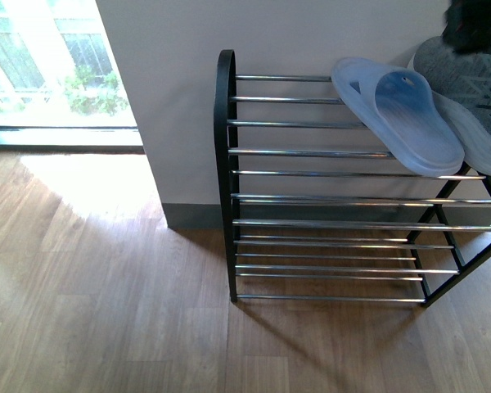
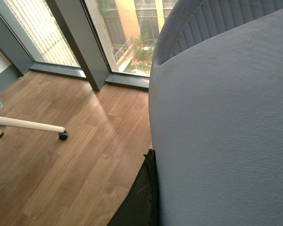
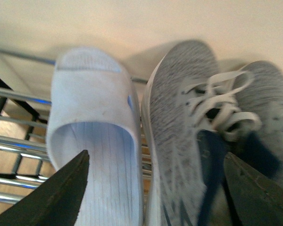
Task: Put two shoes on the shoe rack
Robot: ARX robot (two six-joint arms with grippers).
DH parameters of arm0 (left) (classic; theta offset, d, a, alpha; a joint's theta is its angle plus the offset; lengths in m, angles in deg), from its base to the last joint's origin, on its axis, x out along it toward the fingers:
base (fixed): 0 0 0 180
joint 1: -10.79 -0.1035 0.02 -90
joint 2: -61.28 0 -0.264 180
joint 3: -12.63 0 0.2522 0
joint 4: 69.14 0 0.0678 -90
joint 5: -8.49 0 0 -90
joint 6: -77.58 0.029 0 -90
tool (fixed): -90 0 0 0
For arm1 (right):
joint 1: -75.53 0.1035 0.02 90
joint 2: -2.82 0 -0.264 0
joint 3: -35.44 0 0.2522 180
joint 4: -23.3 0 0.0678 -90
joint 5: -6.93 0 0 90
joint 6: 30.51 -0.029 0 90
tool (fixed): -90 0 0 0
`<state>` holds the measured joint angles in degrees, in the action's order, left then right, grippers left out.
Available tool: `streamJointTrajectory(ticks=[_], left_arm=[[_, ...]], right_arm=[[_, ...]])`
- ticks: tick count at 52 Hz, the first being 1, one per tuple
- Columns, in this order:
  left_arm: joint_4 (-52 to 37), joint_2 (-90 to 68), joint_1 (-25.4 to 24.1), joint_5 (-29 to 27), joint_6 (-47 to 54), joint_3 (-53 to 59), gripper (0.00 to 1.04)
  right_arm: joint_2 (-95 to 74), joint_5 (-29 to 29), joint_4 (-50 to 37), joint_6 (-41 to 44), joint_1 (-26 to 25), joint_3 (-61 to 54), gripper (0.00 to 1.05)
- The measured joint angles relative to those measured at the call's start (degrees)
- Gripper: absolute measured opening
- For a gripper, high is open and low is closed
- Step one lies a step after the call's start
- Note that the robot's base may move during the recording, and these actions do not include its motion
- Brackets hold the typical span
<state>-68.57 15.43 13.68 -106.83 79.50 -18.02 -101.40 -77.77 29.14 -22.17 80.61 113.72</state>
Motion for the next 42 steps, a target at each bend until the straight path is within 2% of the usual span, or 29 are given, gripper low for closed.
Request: streamJointTrajectory(ticks=[3,9,11,15,23,26,27,42], left_arm=[[0.00,0.00,0.00,0.02,0.00,0.00,0.02],[0.00,0.00,0.00,0.02,0.00,0.00,0.02],[0.00,0.00,0.00,0.02,0.00,0.00,0.02],[-0.02,0.00,0.00,0.00,0.02,0.00,0.02],[0.00,0.00,0.00,0.02,0.00,0.00,0.02],[-0.02,0.00,0.00,0.00,0.00,0.00,0.02],[0.00,0.00,0.00,0.00,0.00,0.00,0.02],[0.00,0.00,0.00,-0.02,0.00,0.00,0.02]], right_arm=[[3.28,-0.37,-1.16,-1.62,-0.37,-1.55,0.92],[7.89,-1.20,-24.20,-5.20,-1.36,-9.64,0.77],[8.57,-1.29,-28.52,-5.70,-1.53,-11.76,0.74],[10.69,-1.92,-40.61,-6.71,-1.79,-20.50,0.59],[14.34,-2.58,-46.23,-7.37,-2.05,-29.64,0.40],[17.55,-2.86,-47.58,-7.50,-2.36,-33.77,0.28],[25.44,-5.16,-49.09,-7.74,-5.09,-43.36,0.01],[33.99,-5.31,-48.57,-7.74,-5.09,-51.21,0.01]])
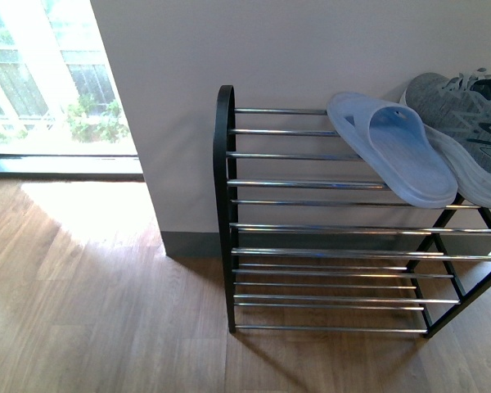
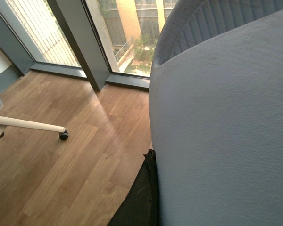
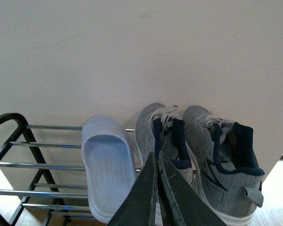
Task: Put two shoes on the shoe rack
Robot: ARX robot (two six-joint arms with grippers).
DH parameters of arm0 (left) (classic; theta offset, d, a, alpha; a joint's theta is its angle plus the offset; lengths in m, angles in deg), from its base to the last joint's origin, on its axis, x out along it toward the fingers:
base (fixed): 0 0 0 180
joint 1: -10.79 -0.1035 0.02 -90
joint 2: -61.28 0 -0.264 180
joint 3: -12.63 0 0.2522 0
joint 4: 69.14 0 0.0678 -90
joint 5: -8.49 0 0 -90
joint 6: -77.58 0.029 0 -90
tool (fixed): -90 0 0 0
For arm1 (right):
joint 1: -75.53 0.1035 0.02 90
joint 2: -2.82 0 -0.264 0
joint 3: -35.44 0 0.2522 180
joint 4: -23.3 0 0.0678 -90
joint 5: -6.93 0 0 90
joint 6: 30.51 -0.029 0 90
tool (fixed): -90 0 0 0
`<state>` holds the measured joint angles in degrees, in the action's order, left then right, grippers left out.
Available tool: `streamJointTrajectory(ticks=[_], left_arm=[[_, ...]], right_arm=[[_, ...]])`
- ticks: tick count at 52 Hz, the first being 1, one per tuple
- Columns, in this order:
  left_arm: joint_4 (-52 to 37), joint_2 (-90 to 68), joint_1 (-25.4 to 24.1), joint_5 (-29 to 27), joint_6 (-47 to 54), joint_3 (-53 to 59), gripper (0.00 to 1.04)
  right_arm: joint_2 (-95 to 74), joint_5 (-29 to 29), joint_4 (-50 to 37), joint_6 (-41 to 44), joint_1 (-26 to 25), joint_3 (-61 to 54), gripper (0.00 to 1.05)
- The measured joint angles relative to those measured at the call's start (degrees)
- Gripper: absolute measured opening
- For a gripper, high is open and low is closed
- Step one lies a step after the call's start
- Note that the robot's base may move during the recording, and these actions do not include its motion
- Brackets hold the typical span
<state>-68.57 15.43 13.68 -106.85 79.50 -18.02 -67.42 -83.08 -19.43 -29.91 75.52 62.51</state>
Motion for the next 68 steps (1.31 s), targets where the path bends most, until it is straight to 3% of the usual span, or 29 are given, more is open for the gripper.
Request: streamJointTrajectory(ticks=[15,20,68], left_arm=[[0.00,0.00,0.00,0.02,0.00,0.00,0.02],[-0.02,0.00,0.00,0.04,0.00,0.00,0.02],[0.00,0.00,0.00,0.04,0.00,0.00,0.02]], right_arm=[[8.96,-0.02,3.65,0.00,0.00,-5.51,0.01],[9.94,0.00,1.27,0.00,0.00,-8.44,0.01],[45.70,0.00,32.11,0.00,0.00,-12.20,0.01]])
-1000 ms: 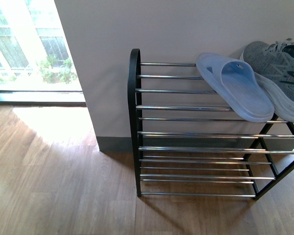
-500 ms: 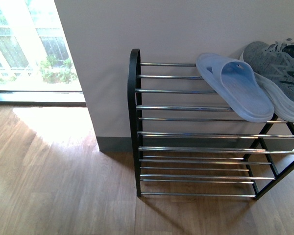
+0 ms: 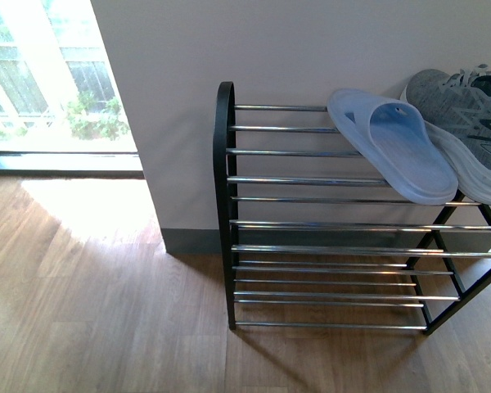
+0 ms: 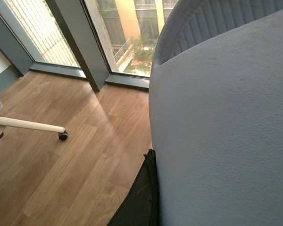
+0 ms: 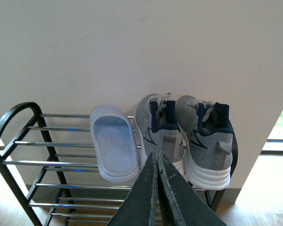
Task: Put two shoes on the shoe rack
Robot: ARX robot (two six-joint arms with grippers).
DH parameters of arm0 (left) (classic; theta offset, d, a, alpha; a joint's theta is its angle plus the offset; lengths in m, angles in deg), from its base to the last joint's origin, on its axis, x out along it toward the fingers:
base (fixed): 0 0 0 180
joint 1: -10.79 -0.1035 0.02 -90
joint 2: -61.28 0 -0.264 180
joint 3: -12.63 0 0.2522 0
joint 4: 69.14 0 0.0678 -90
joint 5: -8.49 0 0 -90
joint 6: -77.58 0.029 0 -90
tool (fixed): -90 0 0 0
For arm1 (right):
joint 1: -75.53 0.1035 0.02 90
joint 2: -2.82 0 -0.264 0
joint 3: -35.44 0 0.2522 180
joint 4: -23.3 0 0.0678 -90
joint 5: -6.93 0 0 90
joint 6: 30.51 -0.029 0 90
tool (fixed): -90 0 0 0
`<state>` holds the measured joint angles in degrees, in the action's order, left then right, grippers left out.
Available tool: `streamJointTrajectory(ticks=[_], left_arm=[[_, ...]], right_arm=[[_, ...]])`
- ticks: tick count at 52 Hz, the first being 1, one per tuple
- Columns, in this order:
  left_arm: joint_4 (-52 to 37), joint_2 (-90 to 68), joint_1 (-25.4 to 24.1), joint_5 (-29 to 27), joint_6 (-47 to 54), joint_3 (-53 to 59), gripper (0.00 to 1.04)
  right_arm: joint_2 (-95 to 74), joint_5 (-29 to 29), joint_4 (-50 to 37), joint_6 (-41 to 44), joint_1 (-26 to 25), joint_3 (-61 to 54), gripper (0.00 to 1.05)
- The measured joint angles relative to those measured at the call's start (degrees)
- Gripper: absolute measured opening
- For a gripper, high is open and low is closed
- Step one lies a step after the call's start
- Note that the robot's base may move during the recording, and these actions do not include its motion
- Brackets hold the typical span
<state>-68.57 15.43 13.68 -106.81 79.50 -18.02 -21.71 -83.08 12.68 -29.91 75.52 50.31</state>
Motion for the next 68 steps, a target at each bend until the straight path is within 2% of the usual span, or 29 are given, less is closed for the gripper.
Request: streamJointTrajectory(ticks=[47,53,63,68], left_arm=[[0.00,0.00,0.00,0.00,0.00,0.00,0.02],[0.00,0.00,0.00,0.00,0.02,0.00,0.02],[0.00,0.00,0.00,-0.02,0.00,0.00,0.02],[0.00,0.00,0.00,-0.02,0.00,0.00,0.02]], right_arm=[[14.38,0.00,14.19,0.00,0.00,0.00,0.01],[22.80,-0.02,23.78,0.00,0.00,0.00,0.01],[24.13,0.00,24.30,0.00,0.00,0.00,0.02],[24.15,0.00,24.30,0.00,0.00,0.00,0.14]])
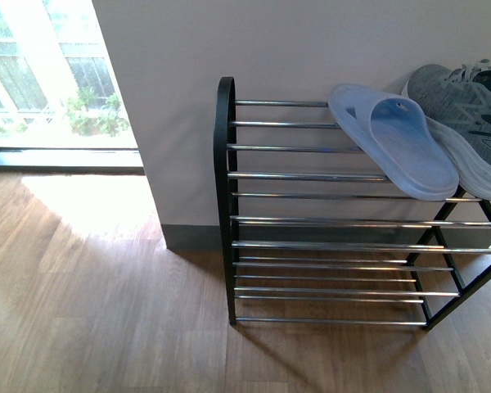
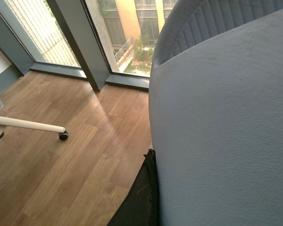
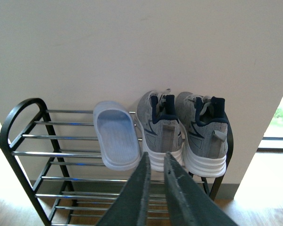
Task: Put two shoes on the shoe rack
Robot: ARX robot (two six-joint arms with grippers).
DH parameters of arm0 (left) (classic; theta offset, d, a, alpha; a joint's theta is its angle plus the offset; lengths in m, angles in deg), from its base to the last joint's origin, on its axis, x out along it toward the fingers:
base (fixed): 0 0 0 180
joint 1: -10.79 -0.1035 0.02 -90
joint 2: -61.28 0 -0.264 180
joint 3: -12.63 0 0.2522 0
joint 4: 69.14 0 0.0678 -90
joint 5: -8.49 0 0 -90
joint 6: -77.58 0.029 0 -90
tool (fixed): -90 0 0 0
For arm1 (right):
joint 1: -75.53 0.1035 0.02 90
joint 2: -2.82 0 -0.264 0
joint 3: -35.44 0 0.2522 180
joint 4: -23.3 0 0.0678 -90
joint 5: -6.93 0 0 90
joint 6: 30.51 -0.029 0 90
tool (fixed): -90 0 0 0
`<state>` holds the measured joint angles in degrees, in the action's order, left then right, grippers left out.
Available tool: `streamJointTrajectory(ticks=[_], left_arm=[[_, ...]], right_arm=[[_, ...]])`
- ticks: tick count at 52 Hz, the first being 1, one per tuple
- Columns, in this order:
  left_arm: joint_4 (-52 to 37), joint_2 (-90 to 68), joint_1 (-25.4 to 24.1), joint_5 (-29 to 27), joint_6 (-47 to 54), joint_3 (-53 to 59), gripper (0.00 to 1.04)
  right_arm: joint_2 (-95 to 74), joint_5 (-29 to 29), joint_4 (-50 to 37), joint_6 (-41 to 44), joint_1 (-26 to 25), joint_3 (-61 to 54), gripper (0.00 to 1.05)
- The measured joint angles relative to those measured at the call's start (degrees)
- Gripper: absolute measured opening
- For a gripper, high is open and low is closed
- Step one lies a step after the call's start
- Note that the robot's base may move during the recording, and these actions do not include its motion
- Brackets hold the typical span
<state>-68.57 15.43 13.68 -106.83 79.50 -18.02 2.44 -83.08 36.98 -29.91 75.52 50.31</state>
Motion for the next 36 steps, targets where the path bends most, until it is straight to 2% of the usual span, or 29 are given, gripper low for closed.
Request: streamJointTrajectory(ticks=[10,14,30,32,33,36], left_arm=[[0.00,0.00,0.00,0.02,0.00,0.00,0.02],[0.00,0.00,0.00,0.00,0.02,0.00,0.02],[0.00,0.00,-0.07,-0.11,0.02,0.00,0.02],[0.00,0.00,-0.07,-0.13,0.00,0.02,0.02],[-0.35,-0.07,-0.11,0.59,-0.22,0.07,0.02],[-9.99,-3.30,0.28,8.39,-3.87,0.85,0.02]], right_arm=[[0.02,0.00,0.00,0.00,0.00,0.00,0.40],[0.04,-0.13,0.04,0.00,0.00,0.00,0.55],[0.11,-0.22,0.11,0.00,0.00,0.00,0.96],[0.11,-0.11,0.09,-0.04,0.00,0.00,0.96],[0.11,-0.02,0.09,-0.04,0.00,0.00,0.95],[0.09,0.42,0.15,-0.09,0.00,0.00,0.96]])
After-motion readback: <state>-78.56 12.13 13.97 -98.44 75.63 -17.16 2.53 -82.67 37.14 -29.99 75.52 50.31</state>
